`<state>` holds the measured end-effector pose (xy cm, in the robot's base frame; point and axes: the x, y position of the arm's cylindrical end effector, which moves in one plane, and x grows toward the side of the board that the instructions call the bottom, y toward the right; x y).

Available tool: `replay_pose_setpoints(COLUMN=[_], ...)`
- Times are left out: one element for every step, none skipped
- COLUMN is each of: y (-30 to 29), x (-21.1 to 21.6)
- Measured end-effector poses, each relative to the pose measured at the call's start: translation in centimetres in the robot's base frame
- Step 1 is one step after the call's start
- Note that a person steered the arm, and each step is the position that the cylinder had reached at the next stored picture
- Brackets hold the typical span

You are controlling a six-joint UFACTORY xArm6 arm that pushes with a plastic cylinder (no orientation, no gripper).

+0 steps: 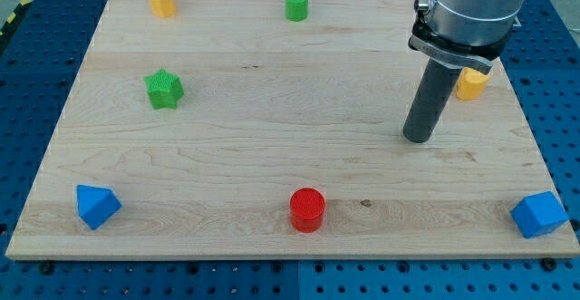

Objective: Move the yellow heart to left and down

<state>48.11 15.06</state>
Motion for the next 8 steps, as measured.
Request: replay_pose_setpoints(y=[0.0,0.0,0.0,0.7,6.1,10.9,11.0,11.2], x=[0.0,-0.3,-0.3,-0.3,-0.3,-0.3,-0.3,-0.6])
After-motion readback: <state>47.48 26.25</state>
